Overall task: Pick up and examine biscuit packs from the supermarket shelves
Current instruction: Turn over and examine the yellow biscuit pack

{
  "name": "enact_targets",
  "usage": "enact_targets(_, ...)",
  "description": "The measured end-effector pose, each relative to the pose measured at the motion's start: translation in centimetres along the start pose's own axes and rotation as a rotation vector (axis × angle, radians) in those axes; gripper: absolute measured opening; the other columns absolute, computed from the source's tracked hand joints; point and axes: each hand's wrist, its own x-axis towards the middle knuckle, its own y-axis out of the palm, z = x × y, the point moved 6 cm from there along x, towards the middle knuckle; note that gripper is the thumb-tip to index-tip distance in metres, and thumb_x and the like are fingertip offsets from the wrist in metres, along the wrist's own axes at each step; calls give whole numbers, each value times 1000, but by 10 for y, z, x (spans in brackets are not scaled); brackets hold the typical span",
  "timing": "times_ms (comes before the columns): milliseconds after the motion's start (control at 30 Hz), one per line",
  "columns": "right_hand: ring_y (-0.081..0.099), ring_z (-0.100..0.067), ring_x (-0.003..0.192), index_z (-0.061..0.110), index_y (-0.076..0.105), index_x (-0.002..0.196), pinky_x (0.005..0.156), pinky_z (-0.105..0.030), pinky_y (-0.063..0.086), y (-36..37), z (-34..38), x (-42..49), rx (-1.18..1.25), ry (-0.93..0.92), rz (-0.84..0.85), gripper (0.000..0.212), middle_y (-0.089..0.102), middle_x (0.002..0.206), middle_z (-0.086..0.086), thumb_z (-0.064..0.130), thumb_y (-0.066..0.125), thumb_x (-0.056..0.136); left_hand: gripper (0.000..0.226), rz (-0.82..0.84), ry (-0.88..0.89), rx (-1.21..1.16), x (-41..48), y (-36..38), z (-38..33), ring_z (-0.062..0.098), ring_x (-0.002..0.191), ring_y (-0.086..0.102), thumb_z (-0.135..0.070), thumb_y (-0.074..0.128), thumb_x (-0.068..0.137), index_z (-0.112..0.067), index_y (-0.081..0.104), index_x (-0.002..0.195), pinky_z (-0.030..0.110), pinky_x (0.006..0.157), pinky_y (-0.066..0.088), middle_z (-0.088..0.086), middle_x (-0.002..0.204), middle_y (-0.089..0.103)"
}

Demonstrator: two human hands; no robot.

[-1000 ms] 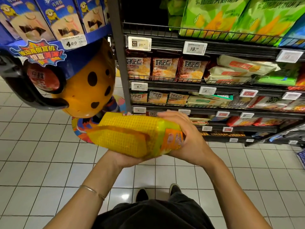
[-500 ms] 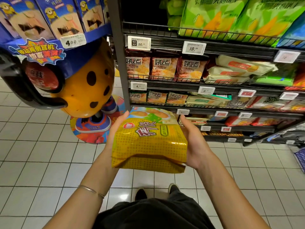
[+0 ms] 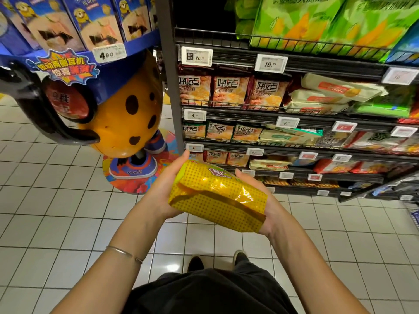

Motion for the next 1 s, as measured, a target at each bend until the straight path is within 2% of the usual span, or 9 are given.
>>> enact_targets(67,79,-30,77,15,85,90,63,-40,62,0,-1,3,-1,-18,-32,37,80,91,-13,45,65,95,47,76,-48,-81,12,8,-3,25,69,79,-52,74,81,-11,82,61,37,62,63,12,78,79)
enact_targets(133,78,-30,73,10,79,100,60,-40,62,-4,-1,5,12,-16,-62,32,79,87,-14,38,70,89,44,113,-74,-53,21,7,-4,33,92,79,-61,73,82,-19,85,78,46,77,63,16,103,80)
enact_targets(233,78,-34,89,11,73,122,71,-45,63,-7,-3,8,41,-11,-41,46,78,106,-17,41,75,87,34,115,-93,-41,18,12,-5,37,103,76,-47,74,88,-16,85,100,53,78,64,19,117,76)
enact_targets(333,73,-38,109,16,74,128,86,-52,59,-5,-8,7,63,-5,50,50,72,128,-19,47,77,88,55,120,1,-49,16,17,-15,39,113,72,-27,81,82,-8,68,131,54,87,63,20,125,73)
enact_targets(467,74,-36,104,17,79,119,89,-51,59,-9,-4,9,52,-36,33,42,76,119,-16,46,76,88,56,156,70,-132,10,24,-22,42,119,68,-16,75,84,-4,62,137,54,94,60,23,132,69)
enact_targets(667,76,-35,97,15,80,115,82,-48,62,-6,23,5,-18,-80,32,39,76,115,-17,40,76,86,56,144,27,-236,21,21,-14,42,128,63,-35,63,92,-8,60,142,59,109,47,21,137,67)
enact_targets(867,74,-31,111,24,80,114,84,-43,63,6,47,-7,-285,-185,16,36,74,125,-13,49,68,91,58,214,-76,-169,31,18,7,40,123,67,-41,64,93,-14,59,144,55,95,59,19,138,67)
enact_targets(933,74,-27,112,30,79,116,83,-41,64,10,54,-13,-354,-218,13,44,75,124,-8,60,63,88,55,197,-93,-148,35,17,16,39,117,70,-42,67,92,-17,63,141,55,89,61,17,134,69)
enact_targets(1000,72,-30,115,30,73,126,89,-49,62,13,58,-17,-421,-224,19,58,75,126,-8,69,60,85,40,128,-83,-166,39,14,18,35,105,76,-42,64,97,-18,75,127,49,75,64,14,124,75)
